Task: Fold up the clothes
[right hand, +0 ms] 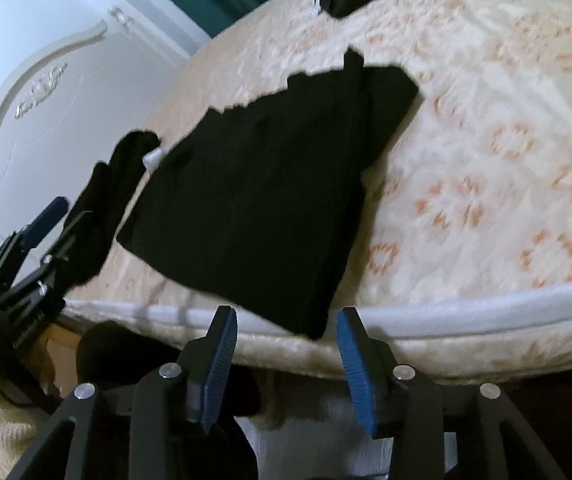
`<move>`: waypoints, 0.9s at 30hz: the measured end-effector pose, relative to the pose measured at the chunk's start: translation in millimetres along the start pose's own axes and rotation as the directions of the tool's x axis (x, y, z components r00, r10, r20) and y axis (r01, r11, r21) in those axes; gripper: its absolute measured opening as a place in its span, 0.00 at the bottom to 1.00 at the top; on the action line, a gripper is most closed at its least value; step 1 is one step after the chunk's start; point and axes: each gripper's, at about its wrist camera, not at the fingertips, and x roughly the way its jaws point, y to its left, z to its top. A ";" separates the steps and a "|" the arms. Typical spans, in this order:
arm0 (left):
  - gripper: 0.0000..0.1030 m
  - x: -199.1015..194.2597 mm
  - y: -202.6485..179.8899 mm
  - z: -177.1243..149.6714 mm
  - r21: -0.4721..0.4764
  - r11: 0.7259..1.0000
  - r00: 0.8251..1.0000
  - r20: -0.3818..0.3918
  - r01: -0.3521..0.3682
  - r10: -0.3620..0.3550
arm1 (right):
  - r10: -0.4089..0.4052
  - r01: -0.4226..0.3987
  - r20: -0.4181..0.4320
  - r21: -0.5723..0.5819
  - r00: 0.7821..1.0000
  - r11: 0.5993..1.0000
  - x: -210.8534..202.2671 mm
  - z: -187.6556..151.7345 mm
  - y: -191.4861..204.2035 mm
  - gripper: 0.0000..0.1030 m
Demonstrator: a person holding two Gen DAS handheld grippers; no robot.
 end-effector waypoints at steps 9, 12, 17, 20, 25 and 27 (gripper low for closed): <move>0.64 -4.0 -42.9 -23.0 0.186 0.976 0.992 0.066 -0.117 0.106 | 0.019 -0.019 -0.008 -0.007 1.000 1.000 6.9 -1.0 -1.4 0.34; 0.64 -1.2 -50.5 -29.3 0.221 0.963 0.986 0.088 -0.156 0.140 | 0.005 -0.005 -0.008 -0.002 1.000 1.000 7.7 -1.7 -4.0 0.24; 0.64 -5.5 -76.3 -39.2 0.333 0.919 0.974 0.155 -0.211 0.167 | -0.003 0.003 0.005 0.015 1.000 1.000 4.9 -2.7 -8.3 0.11; 0.64 -5.7 -91.9 -44.0 0.399 0.895 0.975 0.172 -0.198 0.139 | 0.021 -0.022 0.025 0.032 0.999 0.999 -0.9 -1.6 -8.9 0.10; 0.64 -1.6 -108.6 -47.1 0.446 0.877 0.979 0.169 -0.182 0.117 | 0.052 -0.054 0.041 0.029 0.998 0.998 -7.0 5.3 -3.5 0.09; 0.64 -0.3 -112.9 -46.8 0.449 0.879 0.981 0.170 -0.162 0.095 | 0.076 -0.078 0.049 0.030 0.996 0.997 -10.7 10.0 -1.5 0.08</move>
